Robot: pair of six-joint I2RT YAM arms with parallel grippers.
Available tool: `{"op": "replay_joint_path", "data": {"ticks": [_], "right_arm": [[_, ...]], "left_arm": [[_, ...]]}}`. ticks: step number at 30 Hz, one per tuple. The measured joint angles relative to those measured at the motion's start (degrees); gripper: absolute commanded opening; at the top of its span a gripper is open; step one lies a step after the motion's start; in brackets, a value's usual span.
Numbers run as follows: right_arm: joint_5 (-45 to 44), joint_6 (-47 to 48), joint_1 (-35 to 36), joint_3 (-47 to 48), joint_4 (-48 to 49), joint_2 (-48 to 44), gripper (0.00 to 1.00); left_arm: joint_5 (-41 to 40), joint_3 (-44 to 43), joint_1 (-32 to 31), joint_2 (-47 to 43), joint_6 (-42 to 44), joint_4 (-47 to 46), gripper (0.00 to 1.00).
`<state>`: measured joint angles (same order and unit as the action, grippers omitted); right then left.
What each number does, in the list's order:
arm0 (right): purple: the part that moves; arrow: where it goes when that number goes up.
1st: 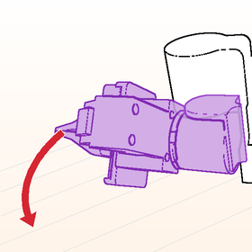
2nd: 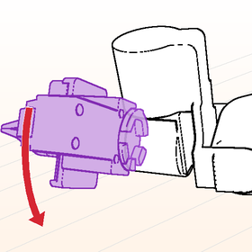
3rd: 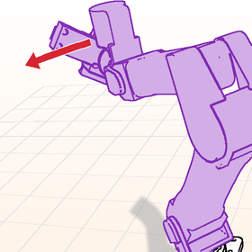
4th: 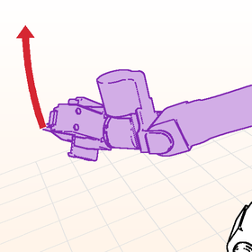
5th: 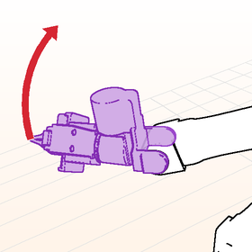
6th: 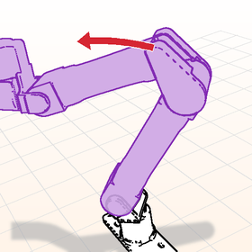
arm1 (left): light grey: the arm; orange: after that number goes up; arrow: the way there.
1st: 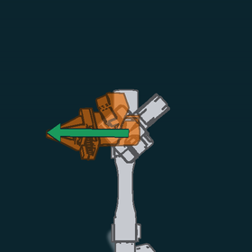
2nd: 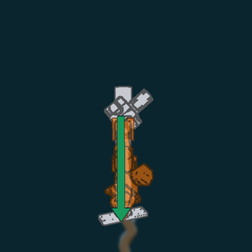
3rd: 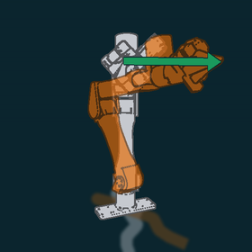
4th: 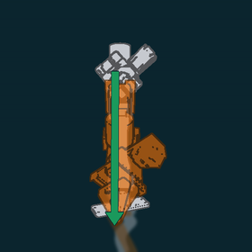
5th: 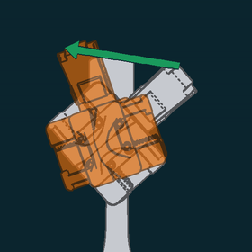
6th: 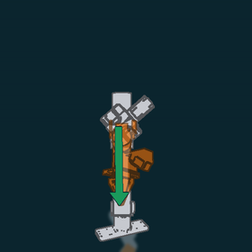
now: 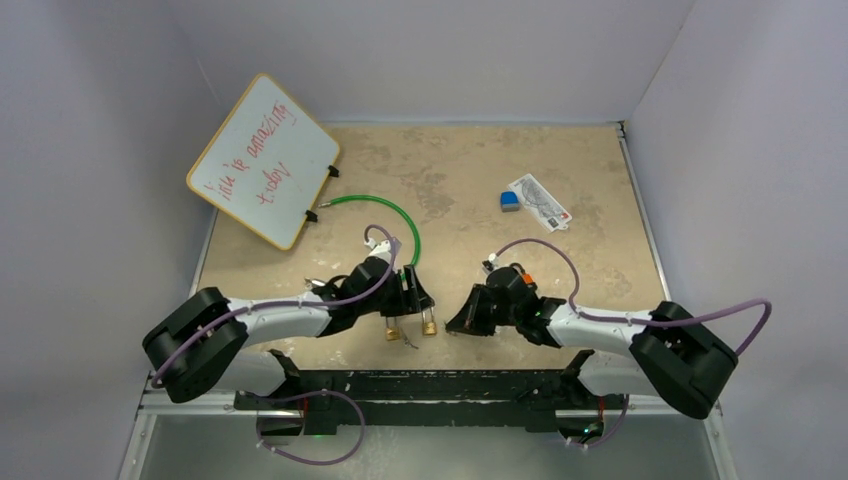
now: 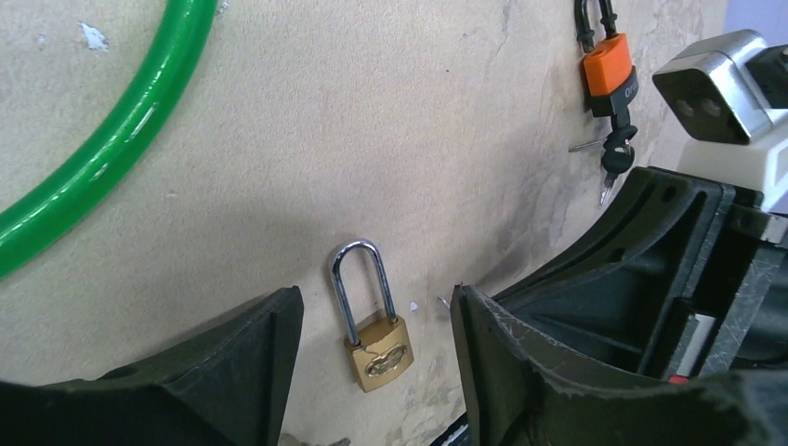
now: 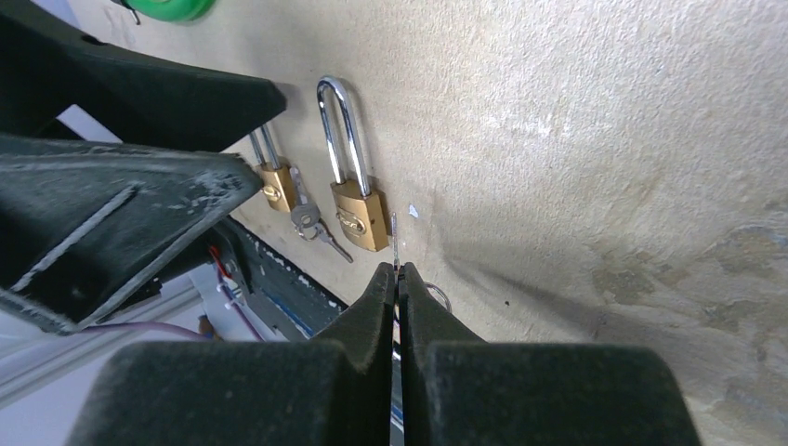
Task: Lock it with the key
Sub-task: Place the lock at the center of the board, then place the key at the center of the board.
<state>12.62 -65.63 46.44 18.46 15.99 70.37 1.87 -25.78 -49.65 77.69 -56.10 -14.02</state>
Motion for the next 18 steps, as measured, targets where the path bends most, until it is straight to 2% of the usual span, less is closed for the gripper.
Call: {"op": "replay_joint_path", "data": {"ticks": [8,10,12,16,18], "right_arm": [[0.68,-1.27,-0.09,0.85,4.17,5.09,0.0],[0.68,-1.7,-0.11,1.27,4.74,6.38,0.03],[0.61,-2.12,-0.11,1.57,5.09,7.3,0.19],[0.04,-2.64,-0.11,2.23,4.26,7.26,0.44],[-0.68,-2.47,-0.11,2.29,3.13,6.03,0.48]], "left_arm": [[-1.86,-0.42,0.0,-9.46,3.3,6.23,0.64],[-2.73,-0.42,0.0,-12.55,3.43,7.28,0.64],[-3.76,-0.42,0.0,-15.82,3.45,8.57,0.65],[-5.73,-0.37,0.0,-21.51,3.43,11.02,0.66],[-6.75,-0.37,0.0,-23.65,3.45,12.48,0.67]]}}
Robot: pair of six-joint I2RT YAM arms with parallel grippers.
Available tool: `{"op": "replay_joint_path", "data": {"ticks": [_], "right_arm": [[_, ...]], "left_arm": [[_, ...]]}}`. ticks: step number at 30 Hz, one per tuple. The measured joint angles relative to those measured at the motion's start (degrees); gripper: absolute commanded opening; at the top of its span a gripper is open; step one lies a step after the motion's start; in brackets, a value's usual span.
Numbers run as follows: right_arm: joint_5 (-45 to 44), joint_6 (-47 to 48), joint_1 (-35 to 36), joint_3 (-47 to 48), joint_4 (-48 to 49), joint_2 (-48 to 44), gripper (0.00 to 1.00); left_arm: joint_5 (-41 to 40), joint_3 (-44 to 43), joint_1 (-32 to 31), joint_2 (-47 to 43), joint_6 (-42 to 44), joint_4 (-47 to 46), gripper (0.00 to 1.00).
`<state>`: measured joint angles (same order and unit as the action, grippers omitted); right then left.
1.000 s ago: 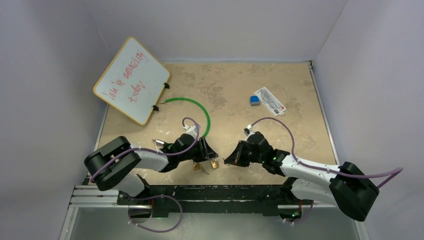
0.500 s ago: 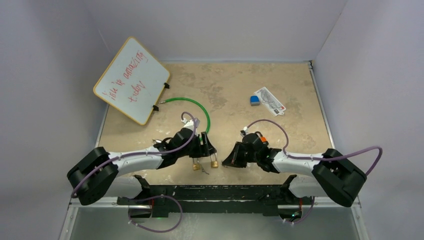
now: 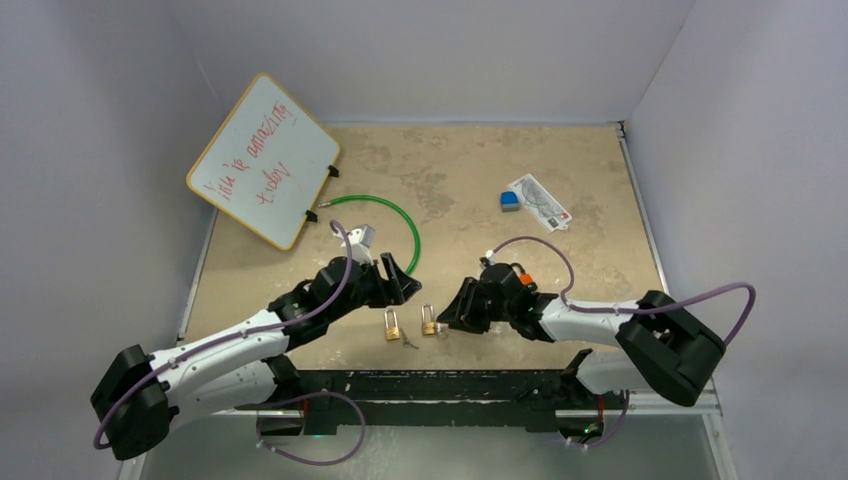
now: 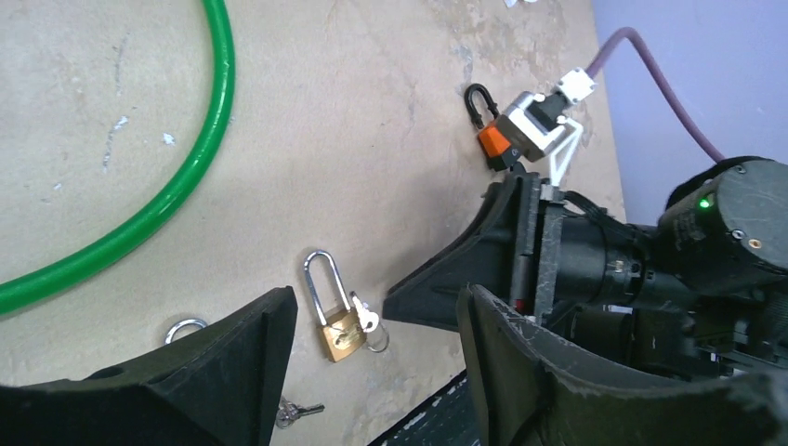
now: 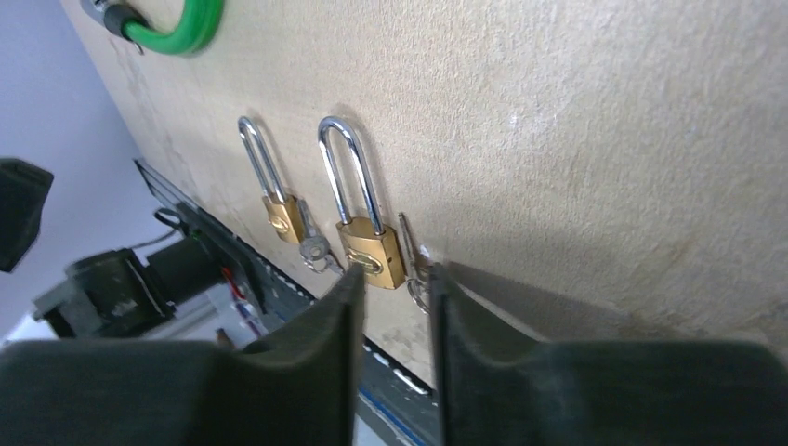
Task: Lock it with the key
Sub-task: Place the key at the center of the board, then pick up the lock from the center of the board.
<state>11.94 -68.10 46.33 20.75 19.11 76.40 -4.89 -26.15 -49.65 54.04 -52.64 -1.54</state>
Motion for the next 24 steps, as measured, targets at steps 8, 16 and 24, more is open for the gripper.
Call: {"op": "replay_joint_path", "data": {"ticks": [8,16,24], "right_arm": [[-12.9,6.4,-0.48,7.52,-19.47,-13.57,0.75],[-29.62,17.31,-7.89,19.3,-37.77,-15.87,0.86],[-30.12,25.59,-21.94,20.33,-45.03,-7.08,0.88]], "left_arm": [[-2.95,0.0,0.0,-3.85,0.81,5.6,0.67],[-3.5,0.0,0.0,-4.48,1.57,7.76,0.7],[-3.45,0.0,0.0,-4.94,2.67,8.44,0.7]]}}
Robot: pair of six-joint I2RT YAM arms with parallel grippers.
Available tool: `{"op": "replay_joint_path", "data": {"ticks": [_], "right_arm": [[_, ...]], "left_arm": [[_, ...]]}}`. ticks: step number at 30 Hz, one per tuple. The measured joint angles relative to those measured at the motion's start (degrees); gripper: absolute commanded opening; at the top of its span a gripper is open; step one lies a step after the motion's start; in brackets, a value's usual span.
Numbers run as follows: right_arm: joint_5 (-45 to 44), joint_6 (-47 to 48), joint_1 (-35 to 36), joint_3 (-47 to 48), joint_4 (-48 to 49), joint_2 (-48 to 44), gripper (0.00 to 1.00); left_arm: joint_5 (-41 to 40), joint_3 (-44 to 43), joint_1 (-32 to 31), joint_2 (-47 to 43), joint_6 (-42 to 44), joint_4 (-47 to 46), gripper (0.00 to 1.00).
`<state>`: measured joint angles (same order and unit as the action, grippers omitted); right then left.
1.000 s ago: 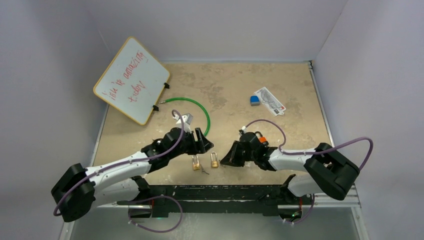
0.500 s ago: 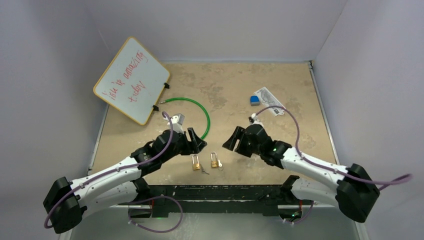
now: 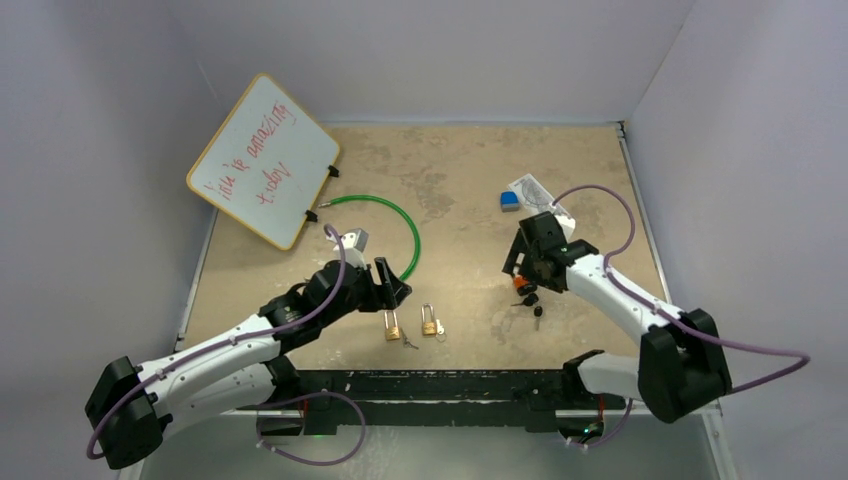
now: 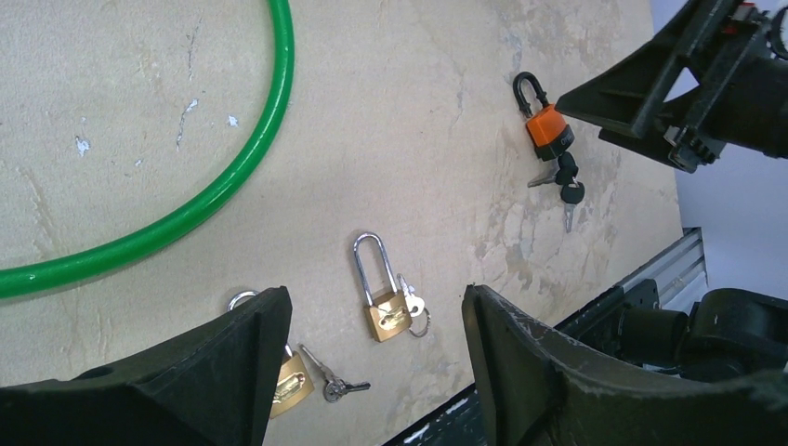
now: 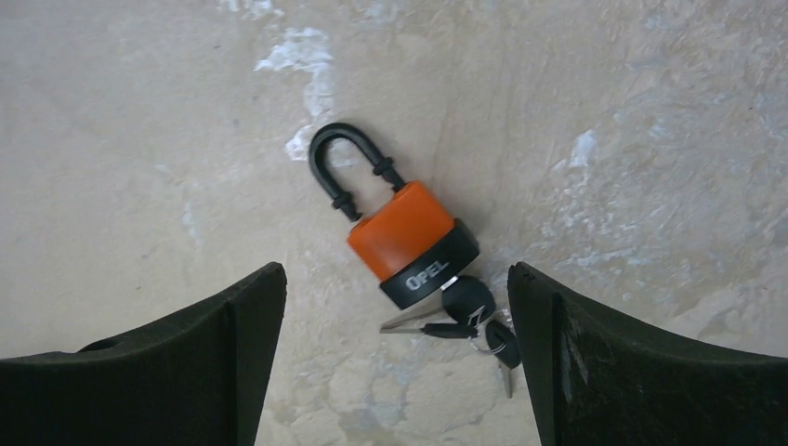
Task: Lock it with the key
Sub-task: Pick up the lock from the center of the board.
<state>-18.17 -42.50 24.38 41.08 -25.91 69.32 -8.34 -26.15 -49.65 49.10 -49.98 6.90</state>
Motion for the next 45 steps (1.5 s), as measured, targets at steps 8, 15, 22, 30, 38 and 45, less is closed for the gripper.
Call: {"op": "replay_joint_path", "data": {"ticks": [8,15,22,30,38,45], "right_arm": [[5.09,5.95,-3.45,5.92,-0.37,12.83,0.81],[8.04,8.76,-3.45,6.93,-0.61,15.91,0.76],[8.81,9.53,-3.45,6.38,-0.66,15.76,0.7],[8.52,9.7,-3.45,4.22,-0.46,15.91,0.55],[8.33,11.32,-3.43,4.22,0.98,16.11,0.0],[20.79,17.44,-3.43,-0.94,8.24,2.99,0.0]], "left_arm": [[0.22,0.0,0.0,-0.17,0.13,-0.02,0.7],[0.22,0.0,0.0,-0.24,0.15,0.02,0.71],[0.22,0.0,0.0,-0.2,0.17,0.02,0.71],[0.42,0.0,0.0,0.28,0.35,0.02,0.71],[0.48,0.0,0.0,0.46,1.2,0.02,0.71],[0.66,-0.02,0.0,0.42,1.57,-0.04,0.73]]}}
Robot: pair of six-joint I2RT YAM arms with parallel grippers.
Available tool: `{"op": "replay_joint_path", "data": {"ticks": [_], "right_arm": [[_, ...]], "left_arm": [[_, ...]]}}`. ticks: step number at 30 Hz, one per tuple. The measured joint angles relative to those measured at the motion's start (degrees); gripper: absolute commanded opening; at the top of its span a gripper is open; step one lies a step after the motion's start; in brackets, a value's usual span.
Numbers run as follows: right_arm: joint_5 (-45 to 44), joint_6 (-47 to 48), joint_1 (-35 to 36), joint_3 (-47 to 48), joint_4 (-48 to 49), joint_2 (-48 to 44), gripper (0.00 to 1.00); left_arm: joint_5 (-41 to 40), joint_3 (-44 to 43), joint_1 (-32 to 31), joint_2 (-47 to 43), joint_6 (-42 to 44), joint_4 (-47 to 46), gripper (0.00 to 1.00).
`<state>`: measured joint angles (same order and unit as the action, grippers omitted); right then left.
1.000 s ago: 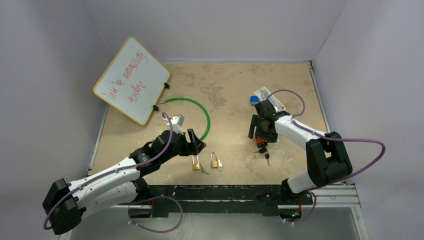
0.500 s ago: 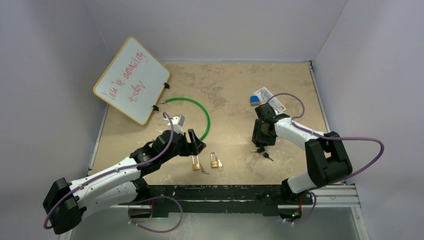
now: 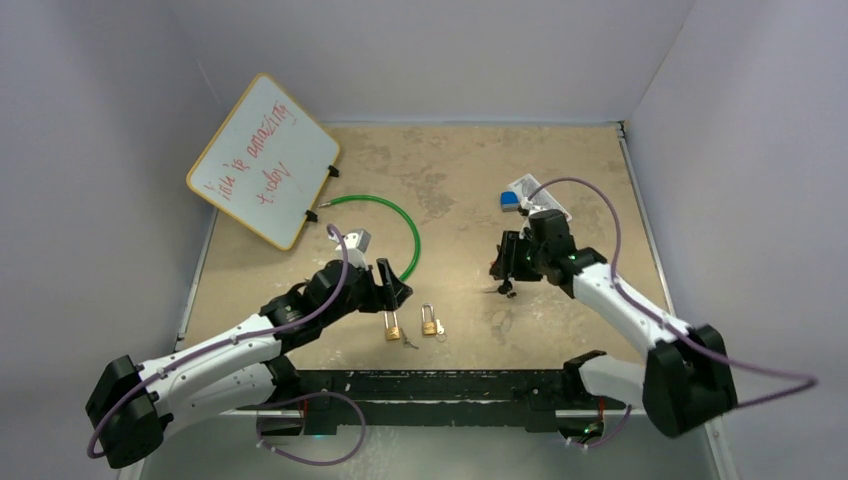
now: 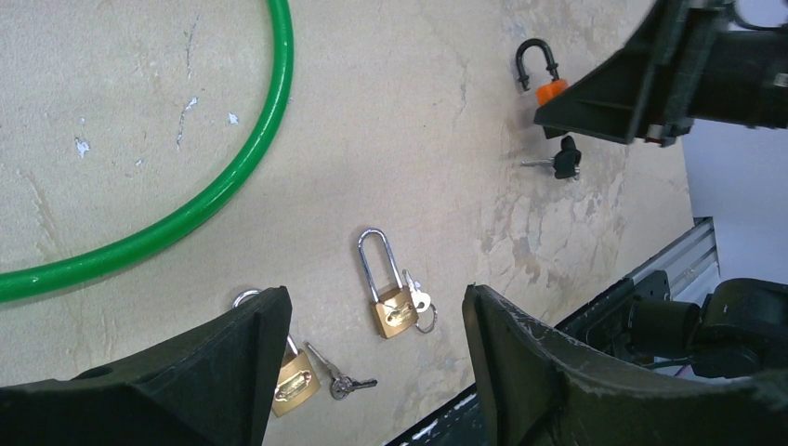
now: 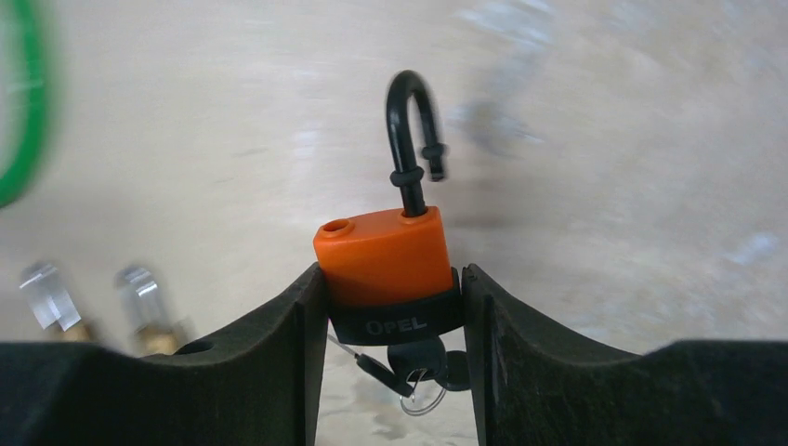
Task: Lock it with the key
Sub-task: Pick up the lock from the center of the board.
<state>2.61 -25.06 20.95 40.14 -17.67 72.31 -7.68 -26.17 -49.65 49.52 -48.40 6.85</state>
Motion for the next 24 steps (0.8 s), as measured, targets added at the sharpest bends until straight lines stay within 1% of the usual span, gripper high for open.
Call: {"op": "replay_joint_path", "data": {"ticks": [4,8,12,13,18,22,24], "right_arm": [[13.94,2.27,0.11,-3.06,8.07,-11.8,0.0],[26.29,2.56,0.26,-4.39,13.55,-16.85,0.0],[39.56,1.01,0.28,-4.79,18.23,-16.65,0.0],[43.47,0.42,0.35,-4.81,19.26,-16.44,0.0],[55.41,-0.55,0.57,-4.7,20.72,-15.67,0.0],[61.09,0.31,2.78,-2.75,18.36,-13.46,0.0],[61.9,1.38,5.14,-0.81,16.46,-12.2,0.0]], "left_arm": [[0.22,-0.66,0.0,-0.57,0.37,0.0,0.76],[1.33,-1.44,0.15,-2.84,1.75,-1.14,0.81],[4.39,-1.97,1.9,-6.05,3.76,-3.76,0.82],[5.57,-2.12,2.95,-6.99,4.57,-4.46,0.82],[14.1,-2.73,9.55,-10.4,9.22,-8.24,0.83],[22.34,-2.82,10.91,-10.23,13.75,-12.81,0.82],[27.23,-3.15,10.91,-8.96,15.32,-15.41,0.78]]}}
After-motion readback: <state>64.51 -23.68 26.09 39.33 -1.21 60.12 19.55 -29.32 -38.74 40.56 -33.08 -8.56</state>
